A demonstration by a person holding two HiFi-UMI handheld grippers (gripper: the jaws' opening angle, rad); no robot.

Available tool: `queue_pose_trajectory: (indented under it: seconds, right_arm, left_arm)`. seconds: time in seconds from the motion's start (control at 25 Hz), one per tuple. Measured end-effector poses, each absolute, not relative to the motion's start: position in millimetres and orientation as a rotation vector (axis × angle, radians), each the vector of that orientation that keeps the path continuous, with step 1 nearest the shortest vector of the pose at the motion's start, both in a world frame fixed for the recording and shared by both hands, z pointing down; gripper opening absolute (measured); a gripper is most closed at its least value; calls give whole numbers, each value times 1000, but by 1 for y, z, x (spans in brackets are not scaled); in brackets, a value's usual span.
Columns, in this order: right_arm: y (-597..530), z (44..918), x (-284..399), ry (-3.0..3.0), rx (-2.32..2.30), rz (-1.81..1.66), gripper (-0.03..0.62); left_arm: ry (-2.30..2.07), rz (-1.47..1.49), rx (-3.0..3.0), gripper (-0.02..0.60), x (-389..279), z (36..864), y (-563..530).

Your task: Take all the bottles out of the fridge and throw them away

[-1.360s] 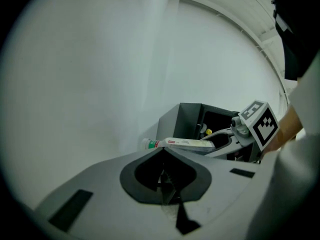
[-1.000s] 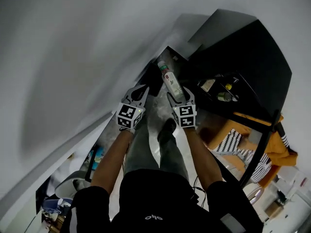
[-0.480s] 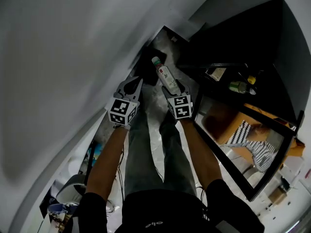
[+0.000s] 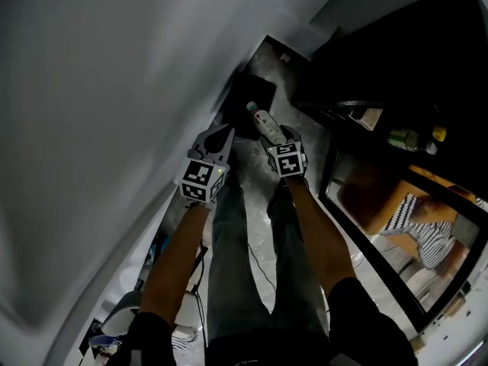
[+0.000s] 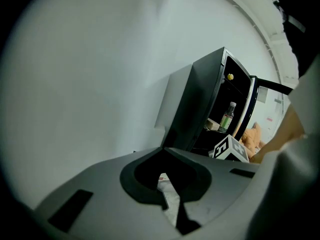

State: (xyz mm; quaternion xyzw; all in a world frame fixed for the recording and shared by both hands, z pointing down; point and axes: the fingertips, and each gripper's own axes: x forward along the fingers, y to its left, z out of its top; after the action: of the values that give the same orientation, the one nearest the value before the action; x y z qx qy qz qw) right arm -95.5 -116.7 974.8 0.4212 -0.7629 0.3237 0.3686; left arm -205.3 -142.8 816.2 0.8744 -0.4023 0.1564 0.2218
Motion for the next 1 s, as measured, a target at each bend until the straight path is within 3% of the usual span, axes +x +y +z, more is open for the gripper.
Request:
queue_pose_trajectory:
  seconds: [0.4, 0.8, 0.88, 1.0]
  right_arm:
    - [-158, 999, -126, -2053, 1112, 844, 313]
    - [-165, 895, -102, -2134, 1178, 815, 310]
    - [-155, 858, -94, -2154, 1191, 802, 279]
    - [-147, 797, -75, -2186, 1244, 742, 174]
  left_arm:
    - [-1051, 481, 2421, 5, -208, 857, -146]
    - [-1125, 446, 2429, 5, -206, 785, -160]
    - [-1136, 429, 2423, 5, -199, 761, -154]
    - [-1152, 392, 2428, 5, -182, 720, -148]
